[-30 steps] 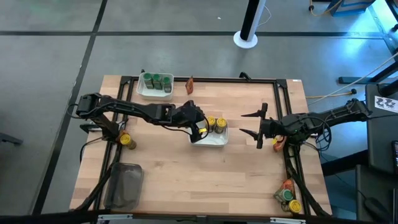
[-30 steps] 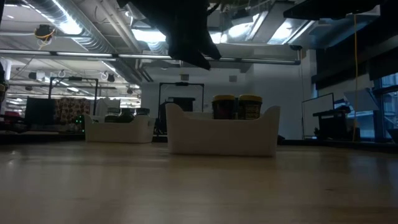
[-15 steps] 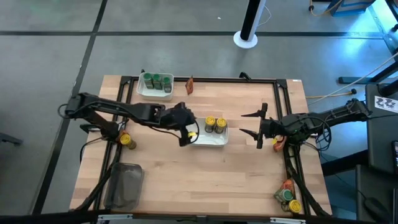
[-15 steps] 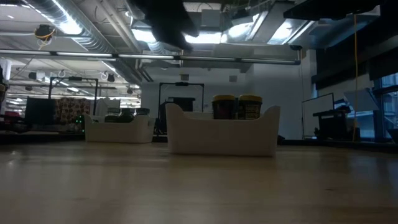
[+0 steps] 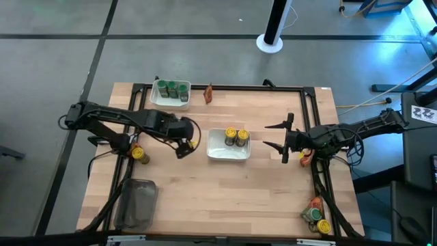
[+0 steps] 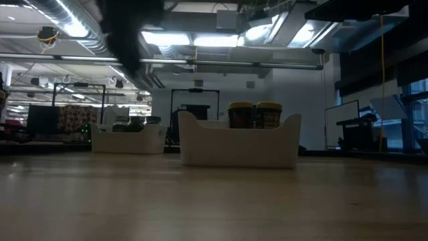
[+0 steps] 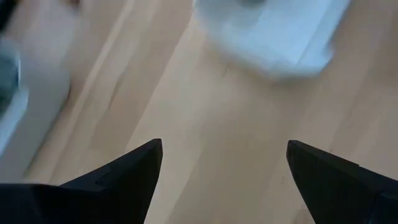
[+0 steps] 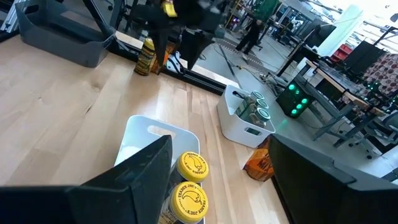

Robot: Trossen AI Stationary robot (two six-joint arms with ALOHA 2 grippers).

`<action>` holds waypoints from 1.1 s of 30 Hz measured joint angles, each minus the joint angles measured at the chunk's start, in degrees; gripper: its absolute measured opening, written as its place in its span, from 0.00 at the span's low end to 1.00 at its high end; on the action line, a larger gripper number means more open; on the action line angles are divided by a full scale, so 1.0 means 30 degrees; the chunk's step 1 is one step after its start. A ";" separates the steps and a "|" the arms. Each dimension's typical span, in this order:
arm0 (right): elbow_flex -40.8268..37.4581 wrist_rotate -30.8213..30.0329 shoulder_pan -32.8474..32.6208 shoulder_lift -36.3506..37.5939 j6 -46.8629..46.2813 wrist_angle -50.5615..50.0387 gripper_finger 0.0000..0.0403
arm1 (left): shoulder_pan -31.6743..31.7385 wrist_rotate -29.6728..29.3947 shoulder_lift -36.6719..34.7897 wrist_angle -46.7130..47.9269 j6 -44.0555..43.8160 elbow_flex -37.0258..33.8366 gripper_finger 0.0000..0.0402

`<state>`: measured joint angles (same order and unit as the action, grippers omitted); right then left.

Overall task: Sort spices by type
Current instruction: Put the yellow seasoning bottle into the bottom white bin

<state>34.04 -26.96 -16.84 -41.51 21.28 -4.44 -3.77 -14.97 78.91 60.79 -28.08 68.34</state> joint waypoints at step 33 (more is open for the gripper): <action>0.0000 0.0357 0.0000 0.0004 -0.0153 -0.0002 0.66 | -0.4216 0.1644 -0.0719 0.9752 -0.6107 -0.1681 0.82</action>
<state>34.04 -25.89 -16.84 -41.50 20.82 -4.45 -16.42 -10.04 76.76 90.04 -46.40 63.29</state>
